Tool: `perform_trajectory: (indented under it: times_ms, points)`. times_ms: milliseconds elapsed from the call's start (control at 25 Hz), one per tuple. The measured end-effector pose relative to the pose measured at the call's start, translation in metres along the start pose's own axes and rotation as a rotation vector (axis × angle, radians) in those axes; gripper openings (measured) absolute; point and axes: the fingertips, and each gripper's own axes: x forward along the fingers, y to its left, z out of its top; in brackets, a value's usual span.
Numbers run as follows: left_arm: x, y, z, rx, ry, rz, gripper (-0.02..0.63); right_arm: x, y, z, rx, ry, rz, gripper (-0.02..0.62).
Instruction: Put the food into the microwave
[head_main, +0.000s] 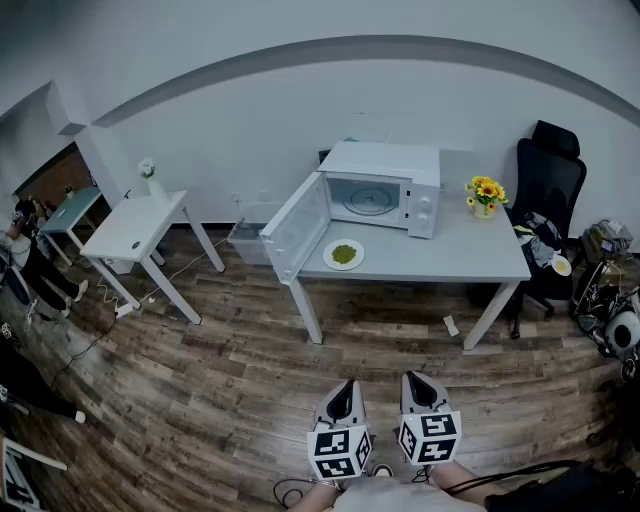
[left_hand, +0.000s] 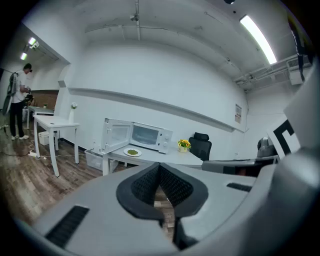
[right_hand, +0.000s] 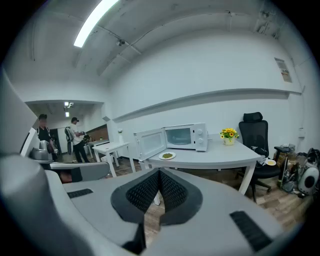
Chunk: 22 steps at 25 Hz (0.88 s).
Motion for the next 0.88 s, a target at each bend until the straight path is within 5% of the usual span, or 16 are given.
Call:
perform_trajectory:
  times_ms: [880]
  points:
    - [0.009, 0.043, 0.008, -0.027, -0.014, 0.036, 0.002, 0.022, 0.016, -0.001, 0.018, 0.026, -0.027, 0.015]
